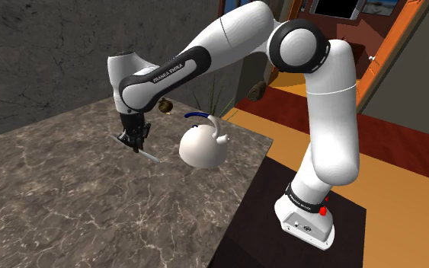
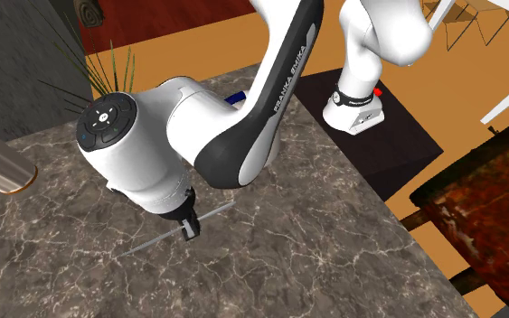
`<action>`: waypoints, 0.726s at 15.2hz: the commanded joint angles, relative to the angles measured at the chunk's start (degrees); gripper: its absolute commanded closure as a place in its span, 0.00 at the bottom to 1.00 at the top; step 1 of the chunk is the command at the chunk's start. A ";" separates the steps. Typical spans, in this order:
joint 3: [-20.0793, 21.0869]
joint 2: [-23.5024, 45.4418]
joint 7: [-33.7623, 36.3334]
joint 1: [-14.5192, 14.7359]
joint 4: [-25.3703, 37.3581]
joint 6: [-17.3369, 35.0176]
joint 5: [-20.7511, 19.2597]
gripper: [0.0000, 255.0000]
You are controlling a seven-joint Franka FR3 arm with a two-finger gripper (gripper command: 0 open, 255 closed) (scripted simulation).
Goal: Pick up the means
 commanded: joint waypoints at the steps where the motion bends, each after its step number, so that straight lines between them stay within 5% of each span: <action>1: 0.00 0.00 0.00 0.00 -0.03 0.04 0.00 1.00; 11: 0.25 -1.50 -0.24 -0.14 1.01 -2.45 0.46 1.00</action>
